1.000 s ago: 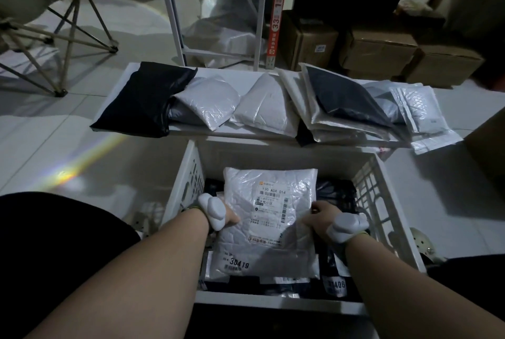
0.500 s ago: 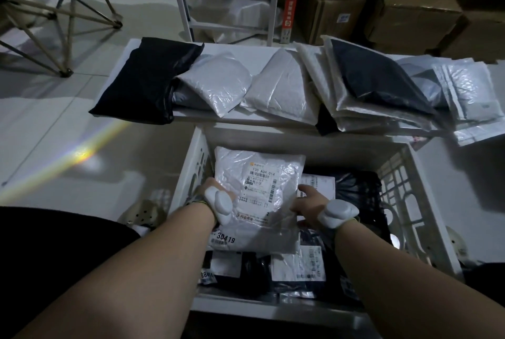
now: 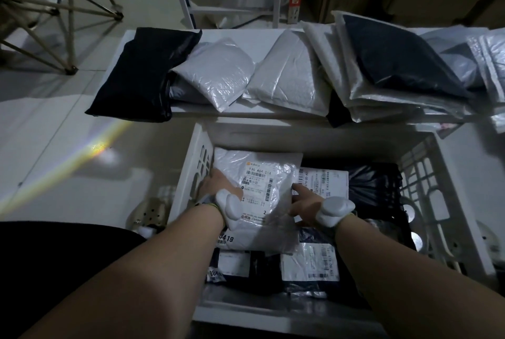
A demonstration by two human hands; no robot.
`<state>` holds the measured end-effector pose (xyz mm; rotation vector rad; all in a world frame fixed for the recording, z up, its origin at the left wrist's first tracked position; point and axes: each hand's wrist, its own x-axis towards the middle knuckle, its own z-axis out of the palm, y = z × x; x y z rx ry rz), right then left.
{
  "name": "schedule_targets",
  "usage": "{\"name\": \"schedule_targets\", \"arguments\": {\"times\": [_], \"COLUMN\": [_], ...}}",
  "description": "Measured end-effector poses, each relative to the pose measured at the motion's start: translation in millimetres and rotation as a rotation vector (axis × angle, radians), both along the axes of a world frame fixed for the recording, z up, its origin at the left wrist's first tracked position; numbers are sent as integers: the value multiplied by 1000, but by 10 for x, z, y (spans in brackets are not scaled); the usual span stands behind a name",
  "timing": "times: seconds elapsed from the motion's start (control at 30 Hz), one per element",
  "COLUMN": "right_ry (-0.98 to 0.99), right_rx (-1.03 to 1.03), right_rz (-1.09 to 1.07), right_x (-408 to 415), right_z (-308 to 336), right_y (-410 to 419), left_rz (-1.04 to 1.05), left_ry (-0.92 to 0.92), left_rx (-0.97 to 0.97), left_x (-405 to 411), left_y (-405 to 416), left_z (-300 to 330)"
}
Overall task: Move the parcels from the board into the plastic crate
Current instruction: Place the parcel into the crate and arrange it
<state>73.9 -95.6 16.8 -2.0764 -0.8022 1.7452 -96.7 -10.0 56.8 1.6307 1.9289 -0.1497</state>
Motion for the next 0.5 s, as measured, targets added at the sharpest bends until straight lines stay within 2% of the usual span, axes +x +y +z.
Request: {"name": "schedule_targets", "arguments": {"times": [0.2, 0.3, 0.4, 0.5], "right_ry": [-240, -408, -488, -478], "right_rx": [53, 272, 400, 430], "right_rz": [35, -47, 89, 266], "right_x": [23, 79, 81, 17], "right_z": [49, 87, 108, 104], "right_y": [4, -9, -14, -14], "left_rz": [-187, -382, -570, -610], "left_ry": [101, 156, 273, 282], "left_rx": [-19, 47, 63, -58], "left_x": [17, 11, 54, 78], "left_y": [-50, -88, -121, -159], "left_z": [-20, 21, -10, -78]}}
